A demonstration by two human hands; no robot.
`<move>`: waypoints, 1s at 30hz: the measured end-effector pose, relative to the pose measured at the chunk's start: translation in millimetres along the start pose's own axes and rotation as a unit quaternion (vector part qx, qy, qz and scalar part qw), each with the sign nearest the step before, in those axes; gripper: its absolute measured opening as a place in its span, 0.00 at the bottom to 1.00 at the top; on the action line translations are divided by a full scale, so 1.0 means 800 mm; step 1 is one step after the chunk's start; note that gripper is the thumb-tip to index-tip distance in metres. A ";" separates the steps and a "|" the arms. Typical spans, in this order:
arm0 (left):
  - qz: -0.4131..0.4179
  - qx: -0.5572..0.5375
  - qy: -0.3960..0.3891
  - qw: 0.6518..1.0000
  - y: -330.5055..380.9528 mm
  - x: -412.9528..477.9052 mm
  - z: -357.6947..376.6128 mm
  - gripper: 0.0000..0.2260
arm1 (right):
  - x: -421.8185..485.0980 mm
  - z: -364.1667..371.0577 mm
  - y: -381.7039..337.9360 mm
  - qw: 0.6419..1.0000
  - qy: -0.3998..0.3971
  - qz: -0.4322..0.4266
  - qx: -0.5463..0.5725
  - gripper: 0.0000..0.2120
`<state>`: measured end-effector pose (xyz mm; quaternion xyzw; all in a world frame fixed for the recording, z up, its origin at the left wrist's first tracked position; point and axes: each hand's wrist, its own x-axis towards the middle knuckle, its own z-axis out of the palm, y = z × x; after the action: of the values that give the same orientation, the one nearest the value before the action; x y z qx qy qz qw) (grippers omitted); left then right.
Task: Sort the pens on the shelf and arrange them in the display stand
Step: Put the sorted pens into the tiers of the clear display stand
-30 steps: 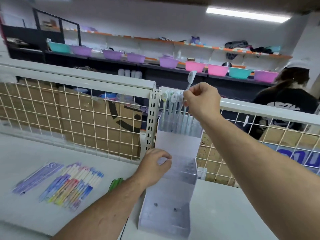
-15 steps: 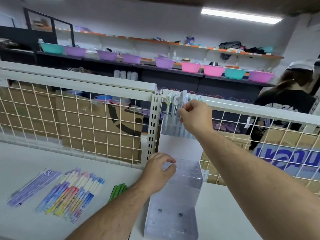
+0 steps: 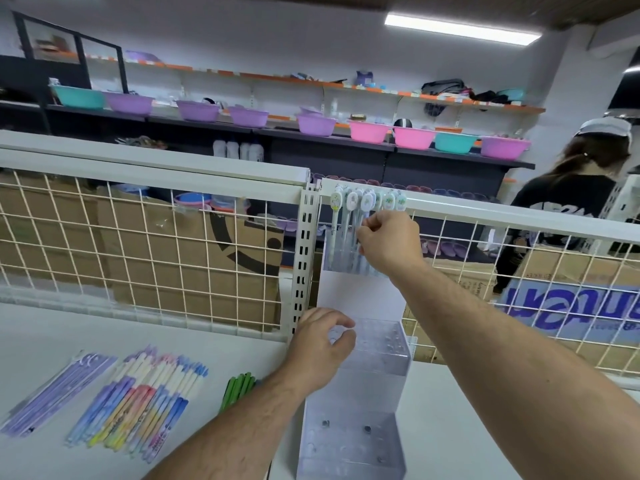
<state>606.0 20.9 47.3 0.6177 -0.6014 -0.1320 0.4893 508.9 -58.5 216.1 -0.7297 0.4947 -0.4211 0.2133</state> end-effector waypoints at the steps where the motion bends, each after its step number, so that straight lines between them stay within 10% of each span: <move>1: 0.001 0.000 0.000 1.000 0.000 0.000 0.000 0.05 | 0.000 0.000 0.000 1.000 0.001 0.000 -0.001 0.09; 30: -0.036 0.062 0.044 0.996 0.017 -0.014 0.000 0.09 | -0.106 0.020 0.125 0.993 -0.071 -0.066 -0.068 0.09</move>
<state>595.1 33.6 52.6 0.6731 -0.5638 -0.0843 0.4711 454.8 -25.7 100.4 -0.8015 0.4565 -0.3471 0.1694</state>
